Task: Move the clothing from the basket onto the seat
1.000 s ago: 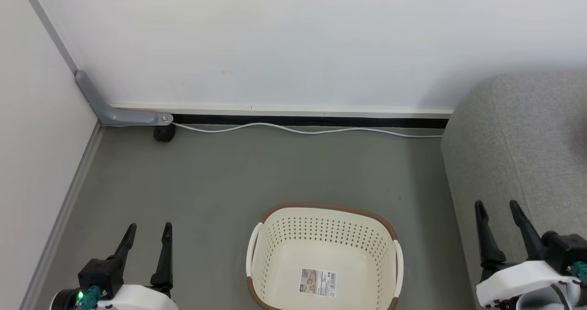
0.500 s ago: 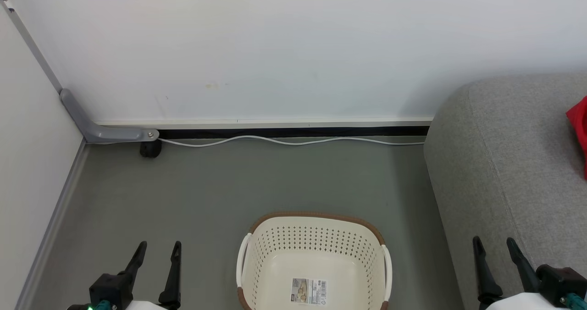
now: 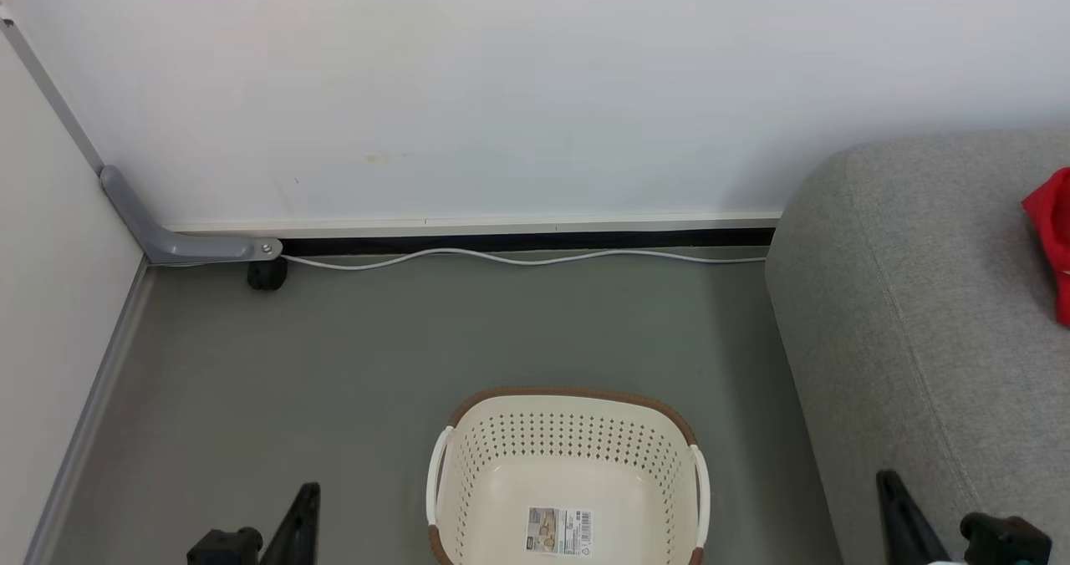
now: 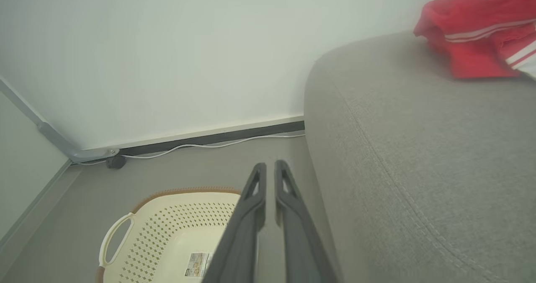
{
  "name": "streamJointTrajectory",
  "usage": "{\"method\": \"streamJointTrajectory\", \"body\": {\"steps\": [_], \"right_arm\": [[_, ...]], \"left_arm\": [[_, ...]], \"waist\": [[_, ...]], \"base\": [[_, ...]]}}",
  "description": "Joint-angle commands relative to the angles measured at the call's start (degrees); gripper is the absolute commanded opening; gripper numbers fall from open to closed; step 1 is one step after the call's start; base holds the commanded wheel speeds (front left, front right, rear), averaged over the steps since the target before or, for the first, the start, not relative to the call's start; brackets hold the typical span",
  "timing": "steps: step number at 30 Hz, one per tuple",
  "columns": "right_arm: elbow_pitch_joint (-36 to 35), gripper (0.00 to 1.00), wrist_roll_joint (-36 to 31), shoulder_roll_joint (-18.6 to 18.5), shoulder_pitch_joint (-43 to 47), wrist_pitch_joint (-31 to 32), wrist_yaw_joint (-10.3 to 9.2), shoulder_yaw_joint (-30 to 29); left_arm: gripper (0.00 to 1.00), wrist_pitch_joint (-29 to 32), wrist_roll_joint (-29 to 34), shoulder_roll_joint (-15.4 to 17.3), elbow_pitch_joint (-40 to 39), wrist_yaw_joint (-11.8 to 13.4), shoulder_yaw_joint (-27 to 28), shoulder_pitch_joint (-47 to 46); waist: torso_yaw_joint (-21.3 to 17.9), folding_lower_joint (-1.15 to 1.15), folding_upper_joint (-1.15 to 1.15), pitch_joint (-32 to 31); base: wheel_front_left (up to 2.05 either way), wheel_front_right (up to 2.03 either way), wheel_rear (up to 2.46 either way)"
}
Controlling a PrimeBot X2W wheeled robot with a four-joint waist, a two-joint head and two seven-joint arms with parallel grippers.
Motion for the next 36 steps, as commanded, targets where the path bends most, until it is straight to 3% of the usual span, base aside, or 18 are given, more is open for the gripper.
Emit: {"method": "streamJointTrajectory", "body": {"steps": [1, 6, 11, 36], "right_arm": [[-0.59, 0.00, 1.01, -0.25, -0.59, 0.37, 0.00, -0.22], [-1.02, 0.00, 4.15, -0.26, -0.85, 1.27, 0.00, -0.47], [-1.43, 0.00, 7.30, -0.26, -1.10, 2.02, 0.01, -0.61], [-3.30, 0.00, 22.39, -0.29, -2.54, 5.90, 0.02, -1.55]], "left_arm": [[0.00, 0.40, -1.07, 0.18, -0.55, -0.01, 0.26, -0.65], [0.00, 1.33, -4.47, 0.21, -1.02, -0.02, 0.58, -0.93], [0.00, 2.08, -7.89, 0.23, -1.56, -0.04, 0.70, -1.13], [0.00, 6.01, -24.25, 0.38, -3.86, -0.12, 1.67, -2.54]], "waist": [[-0.04, 0.00, 0.00, 0.00], [-0.28, 0.13, 0.00, -0.12], [-0.50, 0.01, 0.00, -0.02], [-1.55, 0.00, 0.00, 0.03]], "base": [[0.00, 0.00, 0.00], [0.00, 0.00, 0.00], [0.00, 0.00, 0.00], [0.00, 0.00, 0.00]]}}
